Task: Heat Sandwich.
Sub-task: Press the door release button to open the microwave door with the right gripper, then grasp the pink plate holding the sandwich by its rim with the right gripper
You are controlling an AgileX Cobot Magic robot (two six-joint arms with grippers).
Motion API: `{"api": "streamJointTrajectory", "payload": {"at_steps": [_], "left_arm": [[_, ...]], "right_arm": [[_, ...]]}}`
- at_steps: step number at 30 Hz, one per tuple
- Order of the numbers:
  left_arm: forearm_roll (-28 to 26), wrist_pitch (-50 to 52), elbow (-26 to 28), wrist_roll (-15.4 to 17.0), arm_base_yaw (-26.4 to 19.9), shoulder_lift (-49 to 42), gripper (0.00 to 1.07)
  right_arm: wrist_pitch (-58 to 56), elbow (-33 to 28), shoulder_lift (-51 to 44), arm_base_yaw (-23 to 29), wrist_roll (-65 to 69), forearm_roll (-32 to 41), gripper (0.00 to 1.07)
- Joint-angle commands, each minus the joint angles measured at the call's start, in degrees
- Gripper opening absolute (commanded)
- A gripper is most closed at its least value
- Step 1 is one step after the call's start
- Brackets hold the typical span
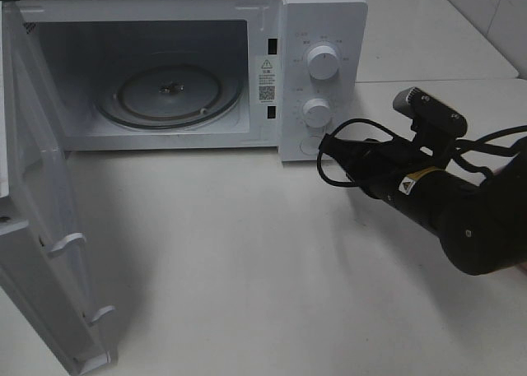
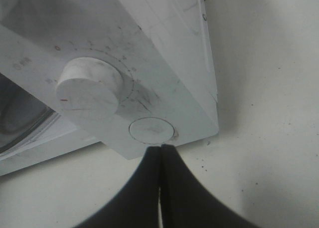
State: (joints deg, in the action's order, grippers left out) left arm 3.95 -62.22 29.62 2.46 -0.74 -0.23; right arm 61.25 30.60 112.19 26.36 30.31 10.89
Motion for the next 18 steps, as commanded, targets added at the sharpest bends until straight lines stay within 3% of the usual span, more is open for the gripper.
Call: {"api": "streamJointTrajectory", "payload": {"at_steps": [1, 8, 12, 18], "left_arm": [[0.34, 1.03, -0.17, 0.06, -0.06, -0.97, 0.74], [0.34, 1.03, -0.17, 0.06, -0.06, -0.97, 0.74], [0.34, 1.03, -0.17, 0.06, -0.06, -0.97, 0.74], [0.34, 1.03, -0.17, 0.06, -0.06, -0.97, 0.74]], "right_arm": [[-0.74, -1.72, -3.67, -0.17, -2.01, -1.66, 0.00], [-11.12, -2.01, -9.80, -0.17, -5.21, -3.50, 0.01], [-22.63, -2.01, -16.27, -0.17, -9.74, -3.50, 0.07], [-30.25, -2.01, -21.03, -0.17, -15.81, -4.70, 0.15]]}}
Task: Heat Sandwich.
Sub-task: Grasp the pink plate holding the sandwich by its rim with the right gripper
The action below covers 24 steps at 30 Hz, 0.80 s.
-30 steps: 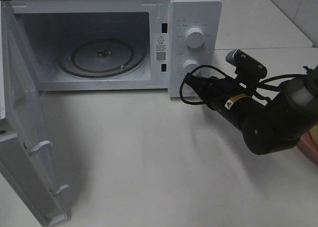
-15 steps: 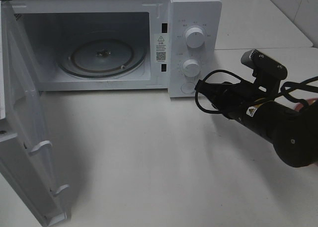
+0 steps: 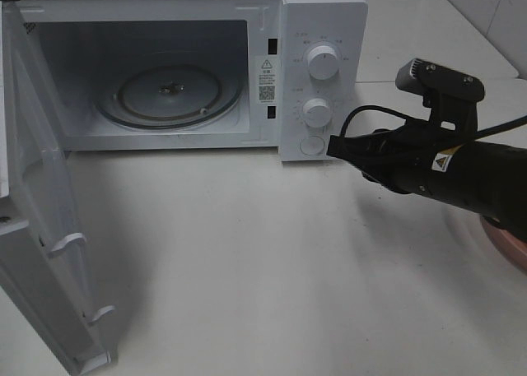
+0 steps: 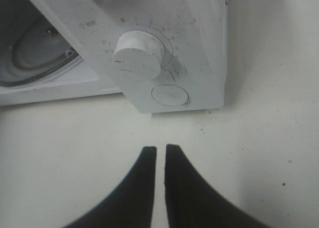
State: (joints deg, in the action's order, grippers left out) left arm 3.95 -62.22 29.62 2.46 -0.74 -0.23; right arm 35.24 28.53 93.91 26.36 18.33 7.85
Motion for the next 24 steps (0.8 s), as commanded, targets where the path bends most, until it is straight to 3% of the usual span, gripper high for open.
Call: {"api": "streamJointTrajectory", "payload": {"at_steps": [1, 9, 18, 24], "left_arm": [[0.34, 1.03, -0.17, 0.06, -0.06, -0.97, 0.74], [0.34, 1.03, -0.17, 0.06, -0.06, -0.97, 0.74], [0.34, 1.03, -0.17, 0.06, -0.06, -0.97, 0.74], [0.34, 1.03, -0.17, 0.06, -0.06, -0.97, 0.74]], "right_arm": [[-5.84, 0.06, -3.67, -0.40, -4.30, -2.29, 0.17], [-23.26, 3.61, -8.65, -0.40, -5.79, -5.44, 0.40], [-52.20, 16.10, -9.91, -0.40, -5.90, -11.40, 0.62], [-64.63, 22.98, -9.91, -0.40, -5.90, -14.84, 0.69]]}}
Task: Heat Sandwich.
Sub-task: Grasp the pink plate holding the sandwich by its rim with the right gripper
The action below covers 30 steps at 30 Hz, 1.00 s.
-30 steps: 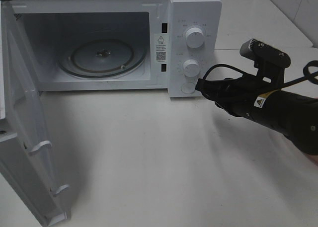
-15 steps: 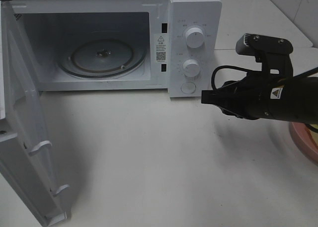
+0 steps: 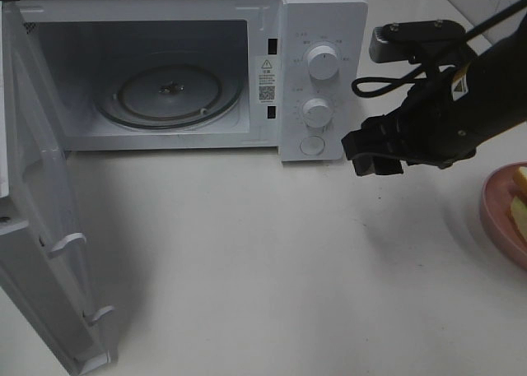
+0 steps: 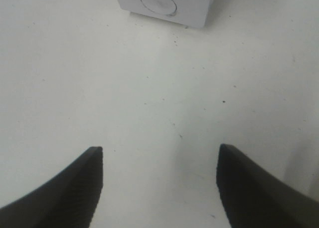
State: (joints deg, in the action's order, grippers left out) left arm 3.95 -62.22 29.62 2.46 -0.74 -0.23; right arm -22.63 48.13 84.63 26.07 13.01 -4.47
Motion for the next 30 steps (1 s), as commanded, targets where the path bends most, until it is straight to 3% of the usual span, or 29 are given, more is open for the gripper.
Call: {"api": "streamJointTrajectory", "payload": {"at_steps": [1, 3, 12, 30], "left_arm": [[0.34, 1.03, -0.17, 0.06, -0.06, -0.97, 0.74], [0.34, 1.03, -0.17, 0.06, -0.06, -0.97, 0.74], [0.34, 1.03, -0.17, 0.06, -0.06, -0.97, 0.74], [0.34, 1.03, -0.17, 0.06, -0.06, -0.97, 0.74]], "right_arm": [[-9.11, 4.81, -0.63, -0.11, -0.57, -3.32, 0.69], [-15.87, 8.82, -0.63, -0.11, -0.57, -4.35, 0.69], [-27.16, 18.33, -0.63, -4.35, -0.23, -4.64, 0.69], [-36.78, 21.54, 2.23, -22.06, -12.49, 5.79, 0.69]]}}
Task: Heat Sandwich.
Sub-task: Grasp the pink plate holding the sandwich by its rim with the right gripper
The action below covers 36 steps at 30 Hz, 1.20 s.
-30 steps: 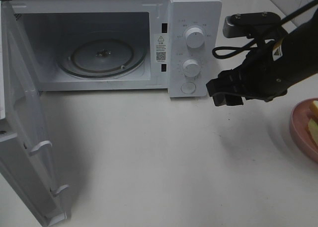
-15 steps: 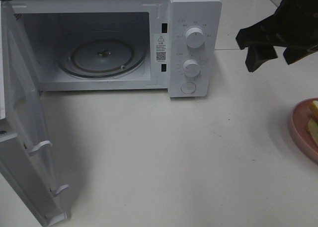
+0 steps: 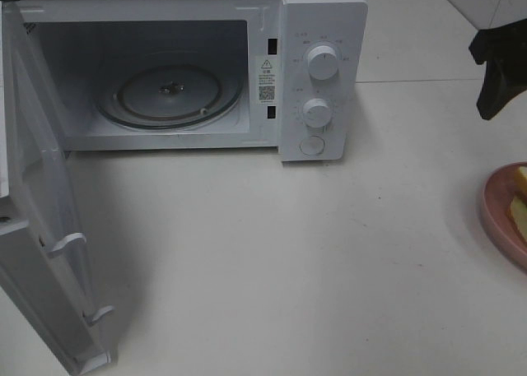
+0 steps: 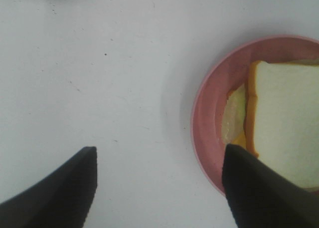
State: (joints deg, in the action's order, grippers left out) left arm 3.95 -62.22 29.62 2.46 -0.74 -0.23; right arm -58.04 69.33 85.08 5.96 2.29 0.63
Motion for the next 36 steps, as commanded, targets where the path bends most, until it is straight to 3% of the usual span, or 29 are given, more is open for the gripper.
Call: {"api": "streamJointTrajectory", "payload": {"at_steps": [1, 10, 24, 36], "left_arm": [[0.34, 1.03, -0.17, 0.06, -0.06, -0.97, 0.74], [0.34, 1.03, -0.17, 0.06, -0.06, -0.97, 0.74], [0.34, 1.03, -0.17, 0.06, -0.06, -0.97, 0.74], [0.34, 1.03, -0.17, 0.06, -0.06, -0.97, 0.74]], "right_arm": [[-1.38, 0.34, 1.78, -1.95, -1.78, 0.69, 0.69], [0.34, 0.23, 9.45, -3.95, -1.09, 0.57, 0.69], [12.83, -7.73, 17.02, -5.44, 1.60, 0.29, 0.69], [16.04, -7.91, 21.31, -5.44, 1.66, -0.63, 0.69]]}}
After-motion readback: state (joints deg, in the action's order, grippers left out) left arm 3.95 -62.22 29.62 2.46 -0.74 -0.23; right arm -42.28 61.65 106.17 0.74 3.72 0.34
